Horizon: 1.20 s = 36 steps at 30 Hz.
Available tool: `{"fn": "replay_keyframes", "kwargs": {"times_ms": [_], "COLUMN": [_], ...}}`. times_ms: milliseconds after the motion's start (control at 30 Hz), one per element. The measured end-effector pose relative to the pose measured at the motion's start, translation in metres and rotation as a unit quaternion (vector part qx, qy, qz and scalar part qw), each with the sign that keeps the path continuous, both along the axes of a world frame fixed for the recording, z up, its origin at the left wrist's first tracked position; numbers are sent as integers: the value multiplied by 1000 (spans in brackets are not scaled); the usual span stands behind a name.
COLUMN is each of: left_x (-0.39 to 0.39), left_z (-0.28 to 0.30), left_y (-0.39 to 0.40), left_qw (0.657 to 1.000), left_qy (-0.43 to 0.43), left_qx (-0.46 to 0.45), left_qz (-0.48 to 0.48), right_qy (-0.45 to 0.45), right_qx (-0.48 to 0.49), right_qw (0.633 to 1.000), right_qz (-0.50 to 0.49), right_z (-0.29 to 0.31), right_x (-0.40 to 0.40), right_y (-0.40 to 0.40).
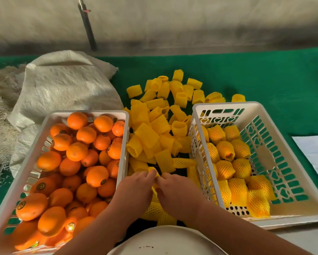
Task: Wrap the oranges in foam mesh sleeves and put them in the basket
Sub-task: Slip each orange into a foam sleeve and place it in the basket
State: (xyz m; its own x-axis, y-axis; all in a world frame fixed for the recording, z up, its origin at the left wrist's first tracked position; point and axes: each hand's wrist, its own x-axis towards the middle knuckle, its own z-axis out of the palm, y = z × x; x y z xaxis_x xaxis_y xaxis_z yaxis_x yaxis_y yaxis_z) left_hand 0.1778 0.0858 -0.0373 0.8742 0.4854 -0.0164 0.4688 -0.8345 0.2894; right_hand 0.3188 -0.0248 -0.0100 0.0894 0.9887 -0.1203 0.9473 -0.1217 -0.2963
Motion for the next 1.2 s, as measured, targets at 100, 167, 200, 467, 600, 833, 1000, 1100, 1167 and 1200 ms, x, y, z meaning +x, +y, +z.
{"fn": "replay_keyframes", "kwargs": {"times_ms": [100, 167, 200, 467, 600, 833, 1000, 1100, 1167, 1200], "left_x": [4, 6, 7, 8, -9, 3, 9, 1, -5, -6], "left_z": [2, 3, 3, 5, 9, 16, 15, 12, 10, 8], "left_y": [4, 5, 4, -3, 11, 0, -7, 0, 5, 5], "left_qw": [998, 998, 997, 994, 996, 994, 993, 991, 987, 986], "left_qy": [7, 28, 36, 30, 10, -26, -34, -44, -59, -61], "left_qx": [-39, -54, -68, -100, -59, -95, -107, -100, -112, -117], "left_qz": [44, 28, 19, 15, 60, 50, 44, 78, 100, 99], "right_qy": [17, 12, 13, 32, 11, 83, 126, 150, 157, 154], "right_qx": [16, 35, 45, 86, 72, 96, 94, 78, 69, 66], "right_qw": [999, 998, 997, 989, 980, 957, 964, 965, 966, 967], "right_qz": [-40, -56, -62, -119, -184, -261, -215, -199, -195, -191], "right_z": [-1, -6, -9, -19, -17, -10, -7, -4, -4, -4], "right_x": [3, 5, 6, 5, 32, 33, 23, 29, 34, 35], "right_y": [-1, 0, 1, 12, 16, 26, 27, 24, 21, 21]}}
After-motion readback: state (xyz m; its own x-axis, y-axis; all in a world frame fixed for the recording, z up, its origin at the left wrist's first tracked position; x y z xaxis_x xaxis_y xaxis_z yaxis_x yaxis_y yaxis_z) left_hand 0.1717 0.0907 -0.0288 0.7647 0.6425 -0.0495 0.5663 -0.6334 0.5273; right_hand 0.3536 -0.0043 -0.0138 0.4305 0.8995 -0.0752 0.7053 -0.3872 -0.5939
